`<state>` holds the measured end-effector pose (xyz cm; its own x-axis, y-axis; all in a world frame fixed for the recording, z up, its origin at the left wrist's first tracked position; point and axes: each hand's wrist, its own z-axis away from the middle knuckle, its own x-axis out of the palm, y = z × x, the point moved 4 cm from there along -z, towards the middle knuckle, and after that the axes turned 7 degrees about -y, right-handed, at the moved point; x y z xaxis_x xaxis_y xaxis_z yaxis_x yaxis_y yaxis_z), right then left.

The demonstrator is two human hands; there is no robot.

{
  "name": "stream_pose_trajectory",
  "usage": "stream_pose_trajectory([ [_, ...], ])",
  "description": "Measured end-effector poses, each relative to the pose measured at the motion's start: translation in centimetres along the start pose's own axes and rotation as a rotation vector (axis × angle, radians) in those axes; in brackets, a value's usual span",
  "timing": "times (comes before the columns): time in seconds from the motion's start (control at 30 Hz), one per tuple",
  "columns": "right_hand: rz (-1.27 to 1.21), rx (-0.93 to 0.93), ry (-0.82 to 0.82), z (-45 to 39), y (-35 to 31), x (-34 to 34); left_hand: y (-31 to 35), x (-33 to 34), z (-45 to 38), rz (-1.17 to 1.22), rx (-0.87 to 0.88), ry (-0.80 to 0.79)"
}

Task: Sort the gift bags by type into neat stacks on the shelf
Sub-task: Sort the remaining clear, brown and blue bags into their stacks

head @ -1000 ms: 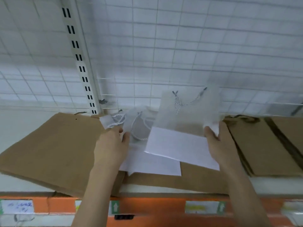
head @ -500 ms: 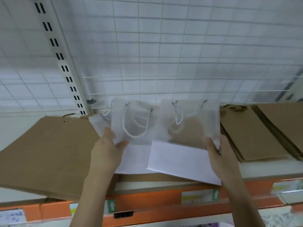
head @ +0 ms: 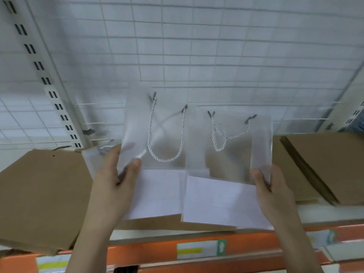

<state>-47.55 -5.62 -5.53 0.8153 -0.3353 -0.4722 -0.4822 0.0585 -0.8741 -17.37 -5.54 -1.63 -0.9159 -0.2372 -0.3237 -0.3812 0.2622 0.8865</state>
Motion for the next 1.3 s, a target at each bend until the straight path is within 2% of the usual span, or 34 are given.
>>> stream_pose_trajectory([
  [0.17,0.026,-0.027,0.125,-2.6,4.3,-9.7,3.6,9.0,1.1,0.064,0.004,0.007],
  [0.43,0.108,-0.089,0.115,-6.5,9.6,-23.2,9.8,24.3,4.3,0.082,-0.002,0.041],
  [0.77,0.102,-0.077,0.096,-7.4,13.4,-28.6,11.7,30.3,5.6,0.161,-0.079,0.054],
  [1.0,0.156,-0.147,0.147,-8.8,15.0,-31.9,13.5,33.9,5.9,0.18,-0.096,0.048],
  [1.3,0.001,-0.171,0.111,-13.9,19.7,-39.6,18.2,42.3,6.4,0.192,-0.009,0.164],
])
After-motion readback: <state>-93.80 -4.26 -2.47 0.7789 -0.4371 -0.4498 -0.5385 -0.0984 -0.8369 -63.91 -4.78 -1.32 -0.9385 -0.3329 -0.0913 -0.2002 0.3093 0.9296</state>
